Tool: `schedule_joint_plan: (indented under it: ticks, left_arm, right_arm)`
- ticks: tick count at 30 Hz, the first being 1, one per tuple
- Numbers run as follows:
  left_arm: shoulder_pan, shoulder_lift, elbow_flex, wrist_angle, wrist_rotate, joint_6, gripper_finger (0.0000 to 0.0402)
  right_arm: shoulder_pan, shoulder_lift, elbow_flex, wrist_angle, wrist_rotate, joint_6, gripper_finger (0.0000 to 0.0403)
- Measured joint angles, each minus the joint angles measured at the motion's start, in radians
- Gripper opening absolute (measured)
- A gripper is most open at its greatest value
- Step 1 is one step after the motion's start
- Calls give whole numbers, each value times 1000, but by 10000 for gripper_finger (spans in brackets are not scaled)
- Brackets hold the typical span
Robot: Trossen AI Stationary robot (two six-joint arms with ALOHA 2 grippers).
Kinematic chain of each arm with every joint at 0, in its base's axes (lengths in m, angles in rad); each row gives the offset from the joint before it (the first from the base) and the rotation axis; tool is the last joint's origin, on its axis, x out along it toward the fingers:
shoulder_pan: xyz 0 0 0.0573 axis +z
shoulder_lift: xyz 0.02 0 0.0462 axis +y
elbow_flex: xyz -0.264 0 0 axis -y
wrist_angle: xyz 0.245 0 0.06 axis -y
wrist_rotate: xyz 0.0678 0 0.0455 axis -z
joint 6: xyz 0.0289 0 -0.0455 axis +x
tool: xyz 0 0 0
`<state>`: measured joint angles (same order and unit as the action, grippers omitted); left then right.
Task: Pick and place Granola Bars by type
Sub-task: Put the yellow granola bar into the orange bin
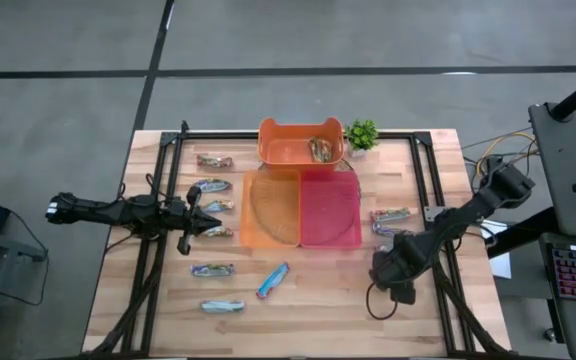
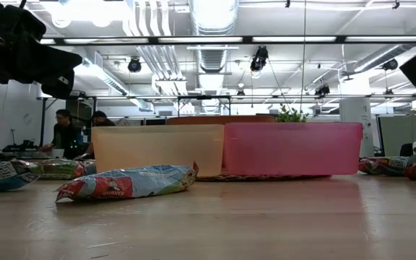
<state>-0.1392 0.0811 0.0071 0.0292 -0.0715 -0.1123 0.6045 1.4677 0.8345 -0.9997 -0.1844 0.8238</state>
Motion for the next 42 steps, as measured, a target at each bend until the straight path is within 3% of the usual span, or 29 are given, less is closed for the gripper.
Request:
schedule_joint_plan:
  ticks: [18, 24, 35, 42]
  left_arm:
    - [0, 0, 0, 0, 0, 0, 0]
    - [0, 0, 0, 0, 0, 0, 0]
    - [0, 0, 0, 0, 0, 0, 0]
    - [0, 0, 0, 0, 0, 0, 0]
  right_arm:
    - [0, 112, -60, 116, -35, -12, 249]
    - [-1, 143, -59, 117, -49, -11, 195]
    - [0, 126, -63, 135, -64, 64, 33]
    - [0, 87, -22, 99, -82, 121, 15]
